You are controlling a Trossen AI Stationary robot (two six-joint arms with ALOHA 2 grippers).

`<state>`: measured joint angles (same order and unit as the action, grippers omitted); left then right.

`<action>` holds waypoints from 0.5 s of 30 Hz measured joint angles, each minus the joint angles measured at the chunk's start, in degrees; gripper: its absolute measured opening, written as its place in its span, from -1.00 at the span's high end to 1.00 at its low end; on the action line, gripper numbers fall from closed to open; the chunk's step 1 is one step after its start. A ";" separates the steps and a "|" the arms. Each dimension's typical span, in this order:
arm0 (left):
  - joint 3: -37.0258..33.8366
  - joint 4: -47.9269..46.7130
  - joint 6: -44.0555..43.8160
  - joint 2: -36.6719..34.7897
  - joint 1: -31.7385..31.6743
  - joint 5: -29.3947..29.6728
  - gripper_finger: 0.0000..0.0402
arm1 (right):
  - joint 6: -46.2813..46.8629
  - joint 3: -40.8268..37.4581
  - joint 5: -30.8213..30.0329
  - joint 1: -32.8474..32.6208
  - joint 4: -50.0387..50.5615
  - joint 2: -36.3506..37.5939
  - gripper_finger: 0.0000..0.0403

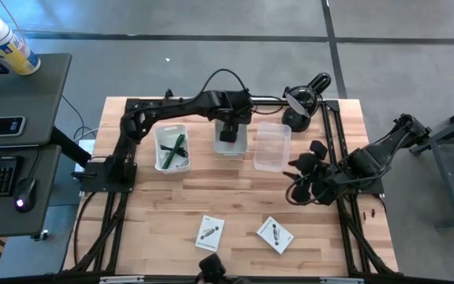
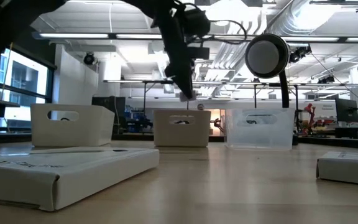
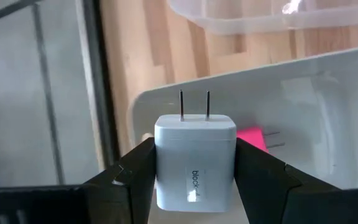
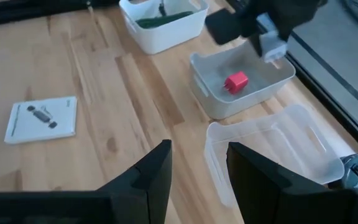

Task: Pick and place items into bin
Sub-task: Put the white charger adapter into the gray bin

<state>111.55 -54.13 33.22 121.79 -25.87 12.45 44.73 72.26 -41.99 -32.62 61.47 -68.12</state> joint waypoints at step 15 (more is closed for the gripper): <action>0.00 -1.34 2.36 4.36 -0.07 -0.22 0.13 | 1.78 0.00 -0.75 0.00 -0.02 0.00 0.28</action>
<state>111.55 -55.46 35.58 126.15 -25.93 12.23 46.51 72.26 -42.74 -32.62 61.45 -68.12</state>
